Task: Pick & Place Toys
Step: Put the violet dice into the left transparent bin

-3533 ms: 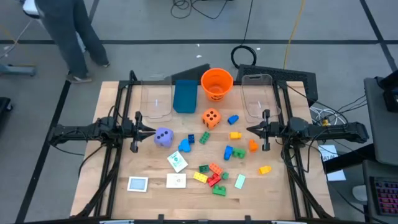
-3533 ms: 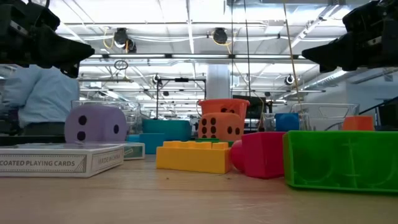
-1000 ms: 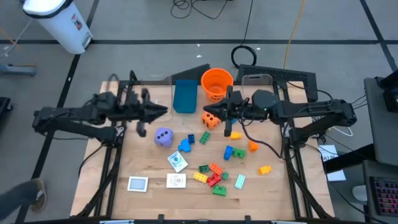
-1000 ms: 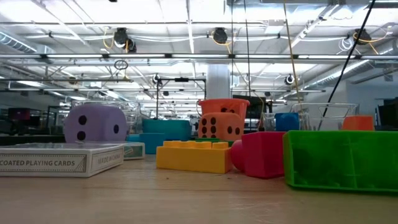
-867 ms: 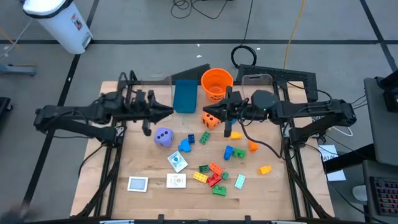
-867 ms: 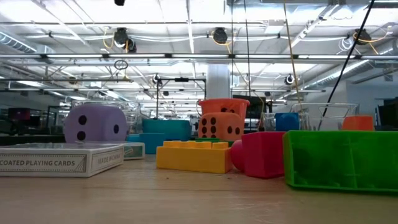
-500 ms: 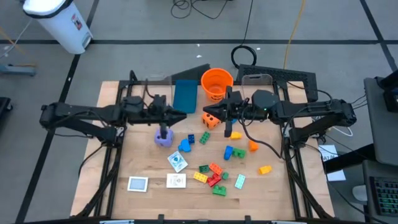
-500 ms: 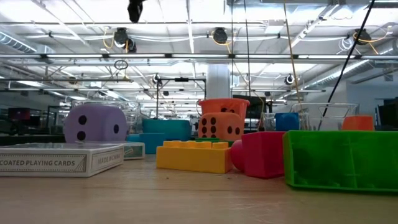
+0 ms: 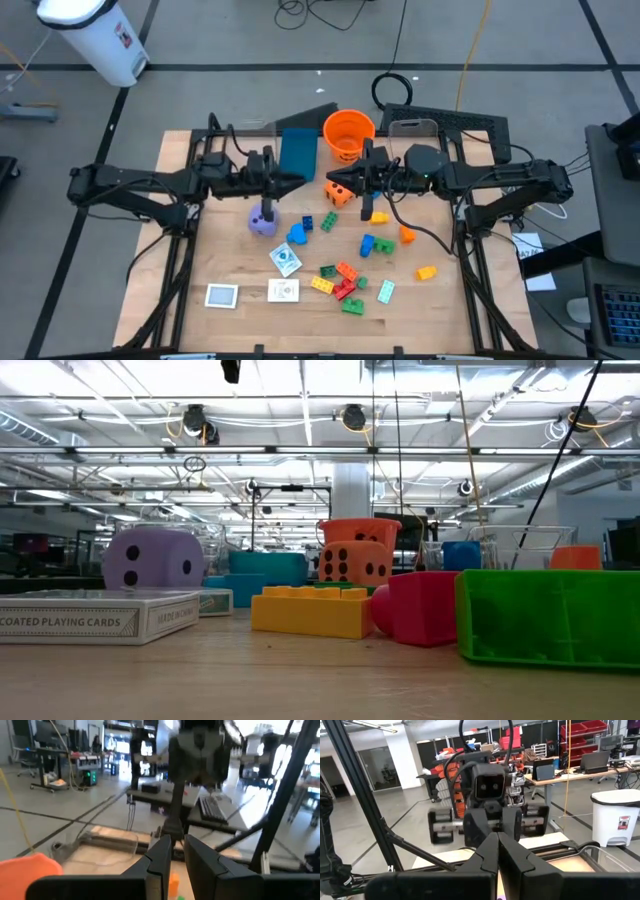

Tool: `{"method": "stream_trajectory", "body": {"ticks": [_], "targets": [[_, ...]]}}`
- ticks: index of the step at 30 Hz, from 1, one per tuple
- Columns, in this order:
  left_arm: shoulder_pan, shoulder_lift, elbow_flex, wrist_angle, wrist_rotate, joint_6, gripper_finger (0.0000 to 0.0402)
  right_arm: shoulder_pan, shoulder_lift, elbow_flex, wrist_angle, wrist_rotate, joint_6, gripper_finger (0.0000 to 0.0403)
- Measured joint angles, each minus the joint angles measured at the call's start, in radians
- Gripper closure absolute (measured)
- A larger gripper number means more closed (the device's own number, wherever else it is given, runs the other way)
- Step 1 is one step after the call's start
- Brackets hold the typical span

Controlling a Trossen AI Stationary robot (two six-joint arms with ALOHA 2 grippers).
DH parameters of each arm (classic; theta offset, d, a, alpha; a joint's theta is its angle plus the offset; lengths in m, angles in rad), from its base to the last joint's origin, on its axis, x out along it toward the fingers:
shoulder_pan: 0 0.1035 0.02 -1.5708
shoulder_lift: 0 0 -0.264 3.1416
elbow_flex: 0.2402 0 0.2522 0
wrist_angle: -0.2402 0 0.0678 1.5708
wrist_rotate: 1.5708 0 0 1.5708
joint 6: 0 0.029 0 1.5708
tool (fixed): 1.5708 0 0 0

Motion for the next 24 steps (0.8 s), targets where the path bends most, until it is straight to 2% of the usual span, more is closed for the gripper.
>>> {"method": "stream_trajectory", "body": {"ticks": [6, 13, 18, 24], "targets": [[0.013, -0.023, 0.0, 0.0, 0.001, -0.015, 0.0326, 0.0, 0.0, 0.0, 0.0, 0.0, 0.0, 0.0403], [0.034, -0.035, -0.002, -0.011, 0.001, -0.079, 0.0238, 0.0, 0.0, -0.001, -0.001, 0.0, 0.0, 0.0403], [0.038, -0.035, -0.002, -0.01, 0.001, -0.055, 0.0173, 0.0, 0.0, -0.001, -0.001, 0.0, -0.003, 0.0403], [0.034, -0.034, -0.002, -0.011, 0.002, 0.002, 0.0138, 0.0, 0.0, -0.001, -0.001, 0.0, -0.003, 0.0403]]}}
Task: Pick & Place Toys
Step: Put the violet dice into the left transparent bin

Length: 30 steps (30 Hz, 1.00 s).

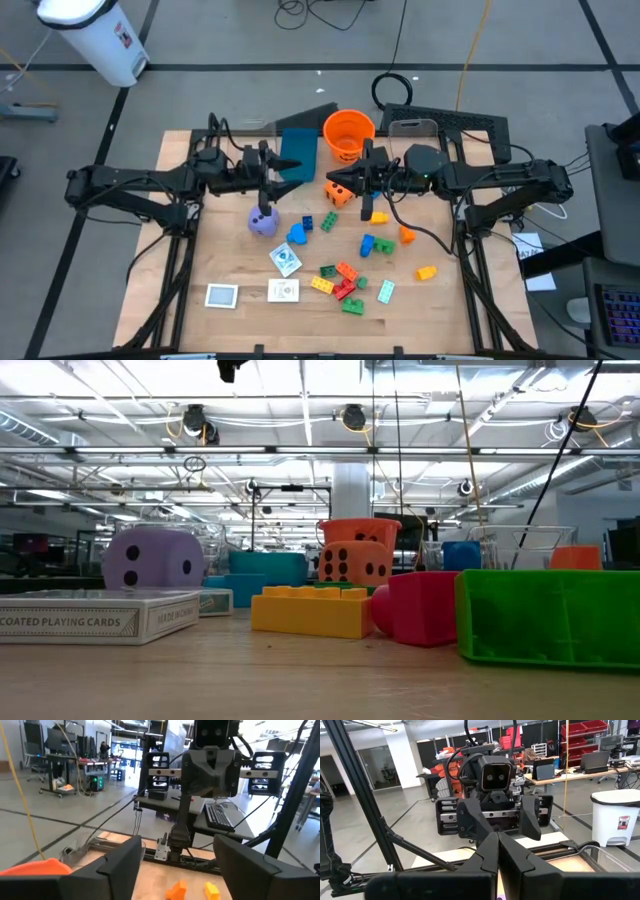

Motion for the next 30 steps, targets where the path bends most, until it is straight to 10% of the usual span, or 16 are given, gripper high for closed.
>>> {"method": "stream_trajectory", "body": {"ticks": [14, 30], "targets": [[0.006, 0.006, 0.0, -0.003, 0.078, -0.045, 0.0145, 0.0, 0.0, 0.0, 0.001, 0.0, 0.0, 0.0403], [0.003, 0.006, 0.0, -0.005, 0.08, 0.024, 0.0322, 0.0, 0.0, 0.0, 0.001, 0.0, -0.034, 0.0403]]}}
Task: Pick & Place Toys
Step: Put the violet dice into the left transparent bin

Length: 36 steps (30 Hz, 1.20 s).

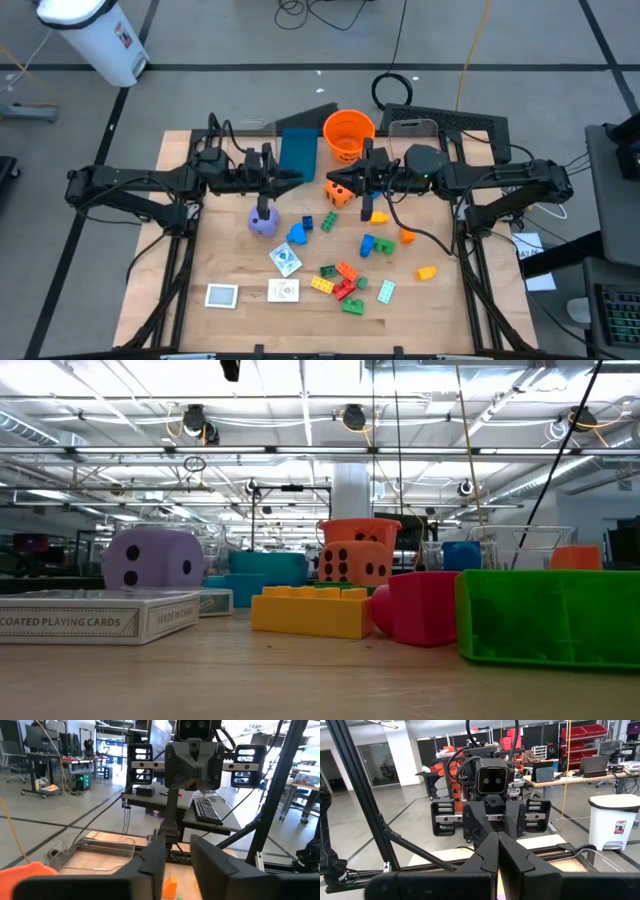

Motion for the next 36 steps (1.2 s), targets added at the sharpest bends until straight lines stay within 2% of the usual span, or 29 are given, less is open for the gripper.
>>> {"method": "stream_trajectory", "body": {"ticks": [6, 12, 15, 18, 23, 28, 31, 36], "targets": [[0.0, 0.0, 0.0, 0.0, 0.025, 0.006, 0.0394, 0.0, 0.0, 0.0, 0.0, 0.0, -0.007, 0.0403], [0.0, 0.0, 0.0, 0.0, 0.045, 0.043, 0.0392, 0.0, 0.0, 0.0, 0.0, 0.0, -0.023, 0.0403], [0.0, 0.0, 0.0, 0.0, 0.055, 0.164, 0.0396, 0.0, 0.0, 0.0, 0.0, 0.0, -0.04, 0.0403], [-0.012, 0.0, 0.0, 0.0, 0.043, 0.359, 0.0389, 0.0, 0.0, 0.0, -0.004, 0.0, -0.083, 0.0403], [-0.05, 0.0, 0.0, 0.0, -0.071, 0.652, 0.0396, 0.0, 0.0, 0.0, -0.003, 0.0, -0.119, 0.0403], [-0.082, -0.001, 0.0, -0.027, -0.181, 0.777, 0.0386, 0.0, 0.0, 0.0, -0.003, 0.0, -0.12, 0.0403], [-0.105, -0.02, -0.001, -0.11, -0.247, 0.766, 0.0384, 0.0, 0.0, 0.0, -0.002, 0.0, -0.111, 0.0403], [-0.142, -0.102, 0.001, -0.259, -0.293, 0.497, 0.0397, 0.0, 0.0, 0.0, 0.0, 0.0, -0.067, 0.0403]]}}
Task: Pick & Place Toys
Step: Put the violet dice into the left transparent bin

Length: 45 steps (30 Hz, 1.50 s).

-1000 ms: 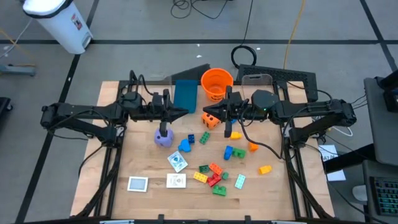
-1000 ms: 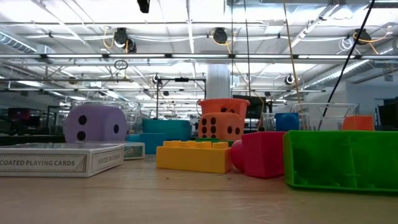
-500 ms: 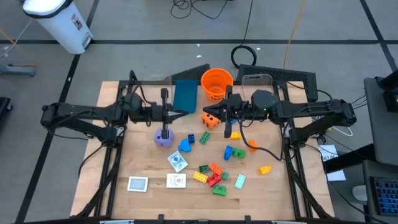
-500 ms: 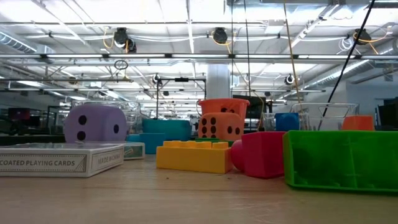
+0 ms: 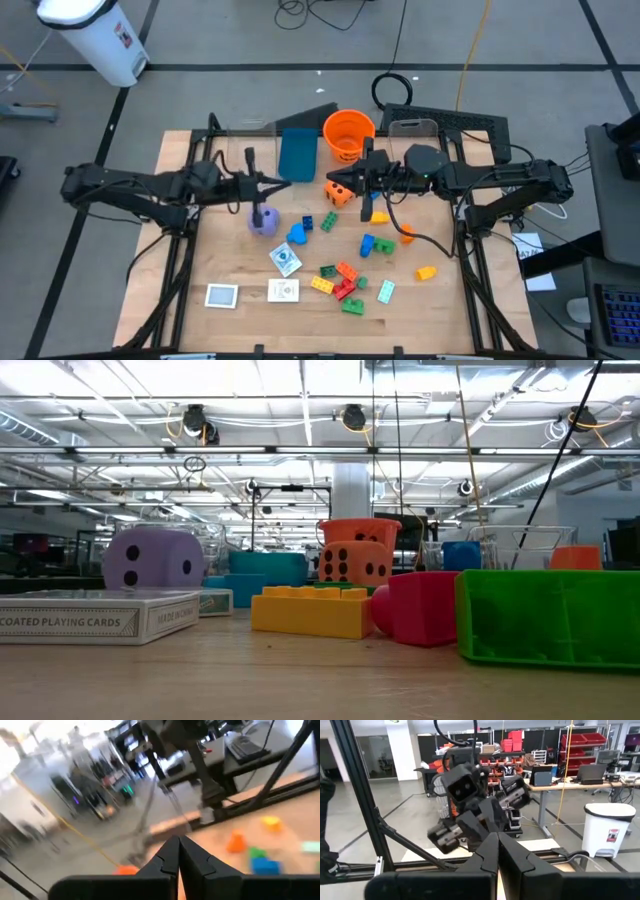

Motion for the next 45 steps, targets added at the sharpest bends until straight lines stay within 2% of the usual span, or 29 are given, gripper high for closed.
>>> {"method": "stream_trajectory", "body": {"ticks": [3, 7, 11, 14, 17, 20, 25, 30, 33, 38, 45], "targets": [[-0.009, -0.049, -0.002, -0.112, 0.02, -0.195, 0.0393, 0.0, 0.0, 0.0, -0.013, 0.0, -0.002, 0.0401], [-0.015, -0.116, -0.002, -0.261, 0.071, -0.394, 0.036, -0.005, 0.0, 0.0, -0.055, 0.0, -0.001, 0.038], [-0.036, -0.139, -0.002, -0.397, 0.097, -0.512, 0.031, -0.005, 0.0, 0.0, -0.132, 0.0, -0.001, 0.0336], [-0.043, -0.139, -0.001, -0.473, 0.168, -0.556, 0.0266, -0.005, 0.0, 0.0, -0.202, 0.0, -0.001, 0.0293], [-0.043, -0.126, -0.001, -0.536, 0.254, -0.561, 0.0221, -0.005, 0.0, 0.0, -0.282, 0.0, 0.0, 0.0248], [-0.043, -0.11, -0.001, -0.582, 0.29, -0.543, 0.0179, -0.005, 0.0, 0.0, -0.368, 0.0, 0.0, 0.0207], [-0.043, -0.101, 0.027, -0.69, 0.298, -0.469, 0.0126, -0.005, 0.0, 0.0, -0.51, 0.0, 0.021, 0.0148], [-0.043, -0.056, 0.11, -0.813, 0.244, -0.273, 0.0093, -0.005, 0.0, 0.0, -0.577, 0.0, 0.052, 0.0108], [-0.043, -0.036, 0.161, -0.816, 0.202, -0.201, 0.0082, -0.005, 0.0, 0.0, -0.585, 0.0, 0.052, 0.0093], [-0.036, 0.001, 0.191, -0.845, 0.176, -0.207, 0.008, -0.005, 0.0, 0.0, -0.591, 0.0, 0.049, 0.0087], [-0.034, 0.047, 0.192, -0.866, 0.177, -0.335, 0.008, -0.005, 0.0, 0.0, -0.621, 0.002, -0.036, 0.0094]]}}
